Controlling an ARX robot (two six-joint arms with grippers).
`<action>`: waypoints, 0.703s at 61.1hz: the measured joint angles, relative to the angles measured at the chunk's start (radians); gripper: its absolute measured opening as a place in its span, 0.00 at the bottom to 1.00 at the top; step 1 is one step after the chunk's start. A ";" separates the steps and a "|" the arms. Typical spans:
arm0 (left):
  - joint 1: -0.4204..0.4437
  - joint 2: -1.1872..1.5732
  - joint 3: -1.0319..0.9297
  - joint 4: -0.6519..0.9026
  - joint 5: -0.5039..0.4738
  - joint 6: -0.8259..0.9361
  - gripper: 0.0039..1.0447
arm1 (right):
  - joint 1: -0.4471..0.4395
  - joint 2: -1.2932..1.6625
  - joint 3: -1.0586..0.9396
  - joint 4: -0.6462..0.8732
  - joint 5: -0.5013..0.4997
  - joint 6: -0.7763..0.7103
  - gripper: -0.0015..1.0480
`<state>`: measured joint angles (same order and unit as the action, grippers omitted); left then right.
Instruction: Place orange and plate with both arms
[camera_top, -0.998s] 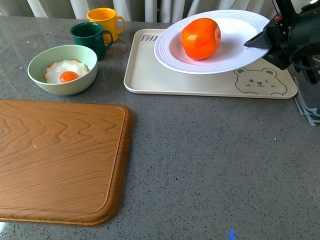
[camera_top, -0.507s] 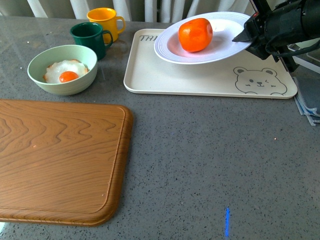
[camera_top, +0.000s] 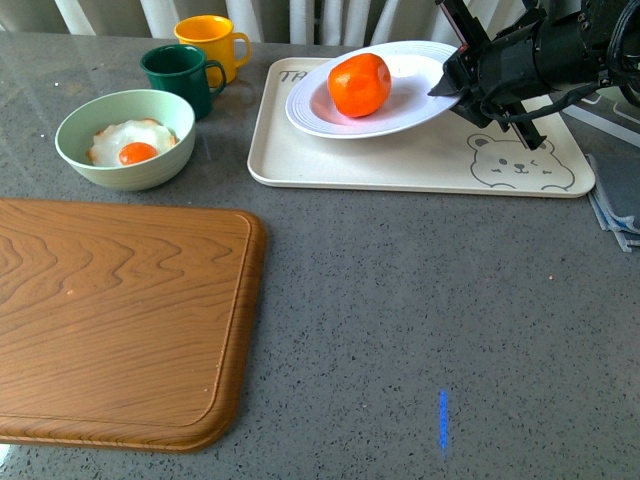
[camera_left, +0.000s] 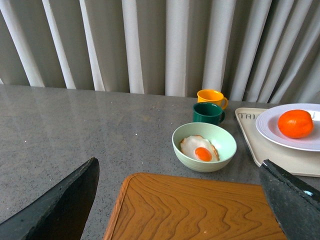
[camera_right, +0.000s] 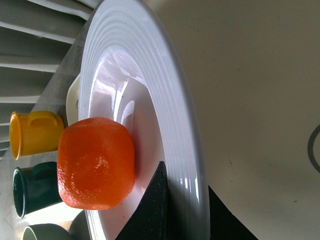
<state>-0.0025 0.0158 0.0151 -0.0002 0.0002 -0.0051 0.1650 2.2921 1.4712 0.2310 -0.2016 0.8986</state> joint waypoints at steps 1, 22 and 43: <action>0.000 0.000 0.000 0.000 0.000 0.000 0.92 | 0.000 0.000 0.000 0.000 0.000 0.000 0.03; 0.000 0.000 0.000 0.000 0.000 0.000 0.92 | -0.008 0.000 -0.048 0.030 -0.001 -0.001 0.40; 0.000 0.000 0.000 0.000 0.000 0.000 0.92 | -0.029 -0.071 -0.166 0.067 -0.002 -0.026 0.89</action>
<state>-0.0025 0.0158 0.0151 -0.0002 0.0002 -0.0051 0.1364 2.2215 1.3048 0.2981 -0.2031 0.8726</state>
